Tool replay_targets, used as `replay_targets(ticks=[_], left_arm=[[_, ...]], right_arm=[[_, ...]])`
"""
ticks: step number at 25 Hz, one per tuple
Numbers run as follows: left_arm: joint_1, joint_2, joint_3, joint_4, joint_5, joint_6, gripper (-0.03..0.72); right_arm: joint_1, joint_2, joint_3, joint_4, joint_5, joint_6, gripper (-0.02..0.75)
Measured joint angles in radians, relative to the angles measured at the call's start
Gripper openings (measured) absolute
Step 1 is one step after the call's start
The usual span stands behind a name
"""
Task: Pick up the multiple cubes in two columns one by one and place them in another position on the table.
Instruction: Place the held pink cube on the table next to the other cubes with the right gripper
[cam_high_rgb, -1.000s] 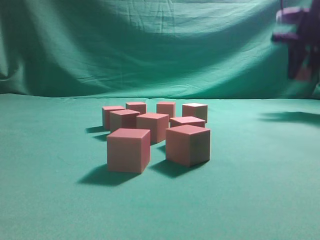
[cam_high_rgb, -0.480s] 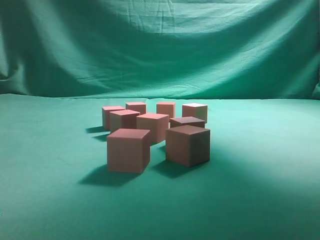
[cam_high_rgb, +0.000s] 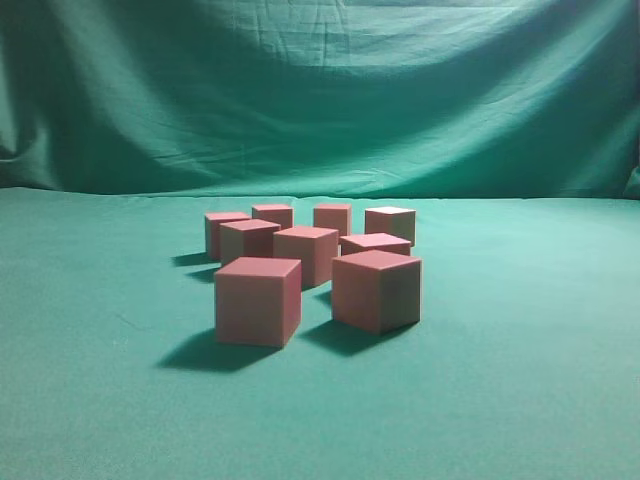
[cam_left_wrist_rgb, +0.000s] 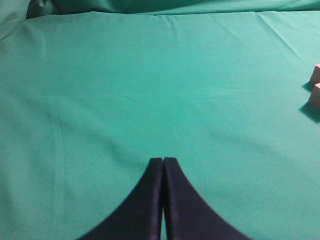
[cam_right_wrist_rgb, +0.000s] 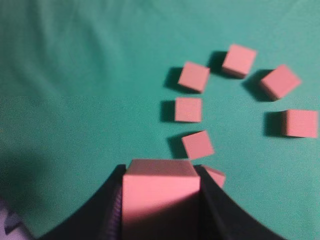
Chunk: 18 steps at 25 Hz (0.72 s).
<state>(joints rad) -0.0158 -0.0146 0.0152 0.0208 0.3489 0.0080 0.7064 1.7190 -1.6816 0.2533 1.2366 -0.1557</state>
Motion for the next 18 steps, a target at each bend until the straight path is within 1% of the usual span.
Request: replay_targets(ticks=[2, 4, 8, 13, 18], left_arm=[[0.000, 0.000, 0.000, 0.000, 0.000, 0.000, 0.000], [0.000, 0.000, 0.000, 0.000, 0.000, 0.000, 0.000], [0.000, 0.000, 0.000, 0.000, 0.000, 0.000, 0.000], [0.000, 0.000, 0.000, 0.000, 0.000, 0.000, 0.000], [0.000, 0.000, 0.000, 0.000, 0.000, 0.000, 0.000]], right_arm=[[0.083, 0.016, 0.021, -0.023, -0.020, 0.002, 0.265], [0.143, 0.043, 0.028, -0.029, -0.038, 0.013, 0.265], [0.233, 0.127, 0.030, -0.048, -0.059, 0.047, 0.265], [0.291, 0.231, 0.030, -0.114, -0.093, 0.068, 0.265], [0.306, 0.311, 0.030, -0.199, -0.110, 0.155, 0.265]])
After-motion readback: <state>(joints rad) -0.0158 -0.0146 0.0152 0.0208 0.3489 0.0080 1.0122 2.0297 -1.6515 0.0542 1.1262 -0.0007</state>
